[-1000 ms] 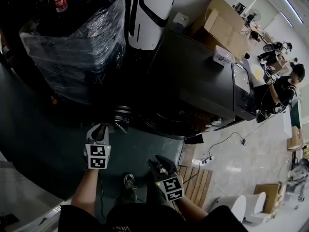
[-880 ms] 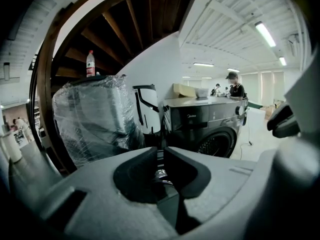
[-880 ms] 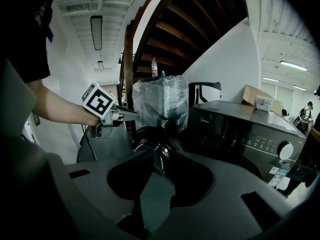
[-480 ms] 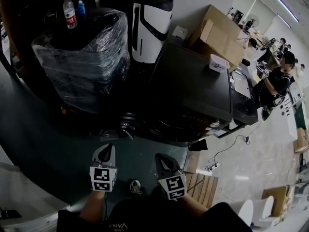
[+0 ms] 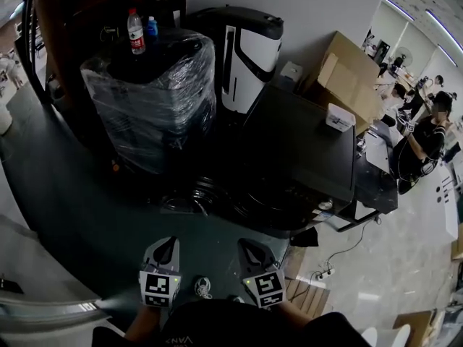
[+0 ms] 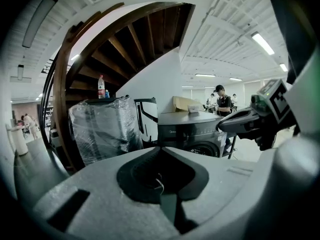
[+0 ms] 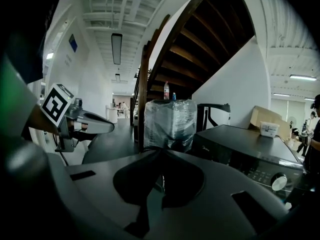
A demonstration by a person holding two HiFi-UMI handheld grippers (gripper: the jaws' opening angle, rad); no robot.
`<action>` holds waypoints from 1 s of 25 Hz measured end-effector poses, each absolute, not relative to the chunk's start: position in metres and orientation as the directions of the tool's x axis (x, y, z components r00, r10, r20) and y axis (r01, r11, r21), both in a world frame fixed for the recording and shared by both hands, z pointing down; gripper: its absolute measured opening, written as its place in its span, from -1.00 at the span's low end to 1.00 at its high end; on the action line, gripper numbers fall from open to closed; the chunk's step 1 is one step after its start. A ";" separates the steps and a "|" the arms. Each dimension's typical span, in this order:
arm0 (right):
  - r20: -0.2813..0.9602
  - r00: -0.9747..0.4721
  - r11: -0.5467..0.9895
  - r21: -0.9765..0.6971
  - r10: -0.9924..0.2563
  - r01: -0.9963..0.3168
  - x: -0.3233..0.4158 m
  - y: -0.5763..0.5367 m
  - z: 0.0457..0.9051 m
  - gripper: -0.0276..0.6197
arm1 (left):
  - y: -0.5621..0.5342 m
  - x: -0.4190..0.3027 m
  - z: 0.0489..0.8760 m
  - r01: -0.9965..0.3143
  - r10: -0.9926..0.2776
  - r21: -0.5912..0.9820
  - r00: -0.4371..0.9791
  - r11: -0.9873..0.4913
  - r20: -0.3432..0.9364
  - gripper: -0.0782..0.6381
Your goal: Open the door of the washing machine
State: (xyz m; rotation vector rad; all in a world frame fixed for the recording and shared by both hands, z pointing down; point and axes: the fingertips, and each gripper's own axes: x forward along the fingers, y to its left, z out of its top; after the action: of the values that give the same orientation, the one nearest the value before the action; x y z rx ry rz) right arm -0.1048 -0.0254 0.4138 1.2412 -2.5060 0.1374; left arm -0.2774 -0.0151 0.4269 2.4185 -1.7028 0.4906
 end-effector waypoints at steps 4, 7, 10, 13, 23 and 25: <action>0.310 -0.597 0.643 0.061 -0.740 -0.764 -0.091 -0.013 0.400 -0.90 | 0.005 -0.267 0.415 -0.950 -0.907 -0.081 0.258 -0.300 0.333 -0.73; 0.295 -0.617 0.659 0.065 -0.730 -0.749 -0.080 -0.003 0.389 -0.90 | 0.021 -0.256 0.406 -0.955 -0.915 -0.097 0.234 -0.279 0.329 -0.73; 0.288 -0.632 0.671 0.056 -0.720 -0.739 -0.067 0.008 0.384 -0.90 | 0.038 -0.247 0.404 -0.959 -0.921 -0.108 0.213 -0.260 0.326 -0.73; 0.276 -0.637 0.672 0.045 -0.720 -0.739 -0.057 0.017 0.381 -0.90 | 0.055 -0.241 0.405 -0.967 -0.930 -0.115 0.182 -0.229 0.321 -0.73; 0.298 -0.695 0.729 0.005 -0.654 -0.684 -0.032 0.056 0.388 -0.91 | 0.100 -0.207 0.396 -0.981 -0.931 -0.096 0.128 -0.170 0.341 -0.73; 0.308 -0.702 0.736 -0.005 -0.642 -0.677 -0.028 0.061 0.392 -0.91 | 0.107 -0.201 0.396 -0.983 -0.928 -0.090 0.122 -0.163 0.352 -0.73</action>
State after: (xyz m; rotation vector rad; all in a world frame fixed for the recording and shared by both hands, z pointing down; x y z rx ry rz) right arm -0.0277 0.0609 0.3917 1.0323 -2.6526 0.1707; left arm -0.2008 0.1070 0.3955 2.2229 -1.9166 0.4945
